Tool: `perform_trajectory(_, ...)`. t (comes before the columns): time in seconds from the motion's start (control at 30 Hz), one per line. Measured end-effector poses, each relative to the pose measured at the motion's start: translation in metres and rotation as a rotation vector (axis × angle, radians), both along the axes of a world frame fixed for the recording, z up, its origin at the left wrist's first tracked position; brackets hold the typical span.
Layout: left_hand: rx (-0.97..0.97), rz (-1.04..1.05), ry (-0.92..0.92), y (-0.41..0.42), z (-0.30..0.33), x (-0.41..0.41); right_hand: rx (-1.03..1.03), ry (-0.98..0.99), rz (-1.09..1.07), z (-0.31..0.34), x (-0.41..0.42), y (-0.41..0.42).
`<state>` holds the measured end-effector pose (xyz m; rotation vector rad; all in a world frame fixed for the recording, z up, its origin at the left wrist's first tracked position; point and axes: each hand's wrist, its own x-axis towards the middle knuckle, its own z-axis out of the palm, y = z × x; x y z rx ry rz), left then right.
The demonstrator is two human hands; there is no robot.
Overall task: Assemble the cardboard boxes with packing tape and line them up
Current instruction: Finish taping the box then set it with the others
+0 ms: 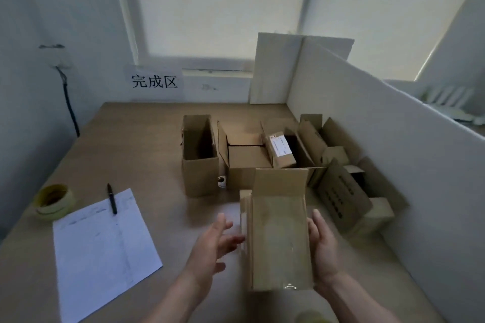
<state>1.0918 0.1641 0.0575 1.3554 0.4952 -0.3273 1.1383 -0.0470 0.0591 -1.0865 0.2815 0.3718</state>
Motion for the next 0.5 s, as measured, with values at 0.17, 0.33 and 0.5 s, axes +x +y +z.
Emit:
perform_trajectory(0.17,0.068,-0.052,0.164,-0.031,-0.019,0.001,-0.280,0.023,0.033,-0.020,0.002,-0.011)
perform_trajectory(0.33,0.113,-0.129,0.318,-0.054,-0.025,0.014,-0.488,0.003,0.262,-0.017,0.016,-0.031)
perform_trajectory(0.5,0.326,-0.207,0.106,-0.097,-0.029,0.035,-0.677,-0.036,0.350,-0.029,0.035,-0.046)
